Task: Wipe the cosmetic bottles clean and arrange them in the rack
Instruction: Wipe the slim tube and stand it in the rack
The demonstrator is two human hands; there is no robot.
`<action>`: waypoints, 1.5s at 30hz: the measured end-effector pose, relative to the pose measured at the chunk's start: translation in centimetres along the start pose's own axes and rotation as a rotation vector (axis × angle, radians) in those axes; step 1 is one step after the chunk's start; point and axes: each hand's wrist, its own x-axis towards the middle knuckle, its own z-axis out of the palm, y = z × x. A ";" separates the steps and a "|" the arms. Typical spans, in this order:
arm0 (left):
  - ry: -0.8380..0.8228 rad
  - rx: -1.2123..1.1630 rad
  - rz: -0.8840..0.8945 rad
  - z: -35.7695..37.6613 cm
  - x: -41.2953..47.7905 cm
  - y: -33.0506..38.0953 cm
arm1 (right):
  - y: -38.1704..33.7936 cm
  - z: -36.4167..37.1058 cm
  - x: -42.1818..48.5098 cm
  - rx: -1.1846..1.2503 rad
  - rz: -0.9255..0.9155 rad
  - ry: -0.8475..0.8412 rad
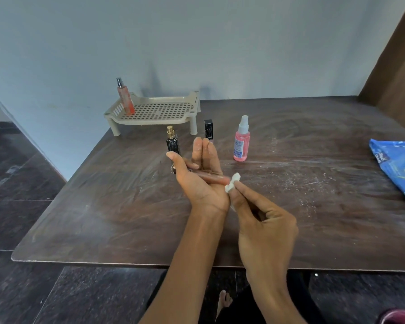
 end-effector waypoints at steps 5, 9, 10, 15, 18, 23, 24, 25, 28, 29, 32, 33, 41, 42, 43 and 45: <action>0.005 0.119 -0.011 -0.3 -0.9 -0.4 | 0.2 0.0 1.4 0.006 0.046 0.044; 0.015 0.203 0.099 -0.3 -1.1 -0.6 | 0.3 0.1 1.1 -0.049 0.021 0.012; 0.025 0.219 0.136 -0.2 -1.0 -0.6 | 0.3 0.0 0.7 -0.050 0.010 0.007; 0.035 0.277 0.188 -0.1 -0.7 -0.8 | 0.5 -0.1 0.2 -0.055 -0.013 -0.008; 0.021 0.327 0.177 -0.5 -0.8 -1.1 | 0.9 -0.1 1.0 -0.023 0.038 0.018; 0.065 0.417 0.226 -0.9 -0.1 -1.1 | 1.6 -0.3 1.0 -0.024 0.097 -0.040; 0.067 0.408 0.235 -0.7 0.1 -0.8 | 1.4 -0.4 0.8 -0.008 0.100 -0.062; 0.060 0.407 0.236 -0.6 0.2 -0.5 | 1.3 -0.4 0.7 0.004 0.092 -0.078; -0.029 0.452 0.192 -1.0 0.0 -0.3 | 0.9 -0.5 0.9 -0.042 0.006 -0.067; -0.077 0.467 0.175 -1.2 -0.1 -0.3 | 0.7 -0.4 1.2 -0.076 -0.032 -0.062; -0.231 0.529 0.142 -1.8 -0.7 -0.5 | 0.3 0.0 1.7 -0.198 -0.130 -0.126; -0.279 0.553 0.135 -2.0 -0.9 -0.6 | 0.1 0.2 1.8 -0.225 -0.145 -0.160; -0.370 0.512 0.071 -1.8 -0.9 -0.6 | -1.3 2.3 2.1 -0.424 -0.355 -0.265; -0.372 0.473 0.070 -1.6 -0.8 -0.4 | -1.2 2.1 2.1 -0.441 -0.372 -0.266; -0.377 0.429 0.075 -1.5 -0.7 -0.3 | -1.0 1.8 2.0 -0.463 -0.383 -0.262; -0.388 0.366 0.087 -1.7 -0.5 -0.1 | -0.4 0.8 1.8 -0.522 -0.383 -0.249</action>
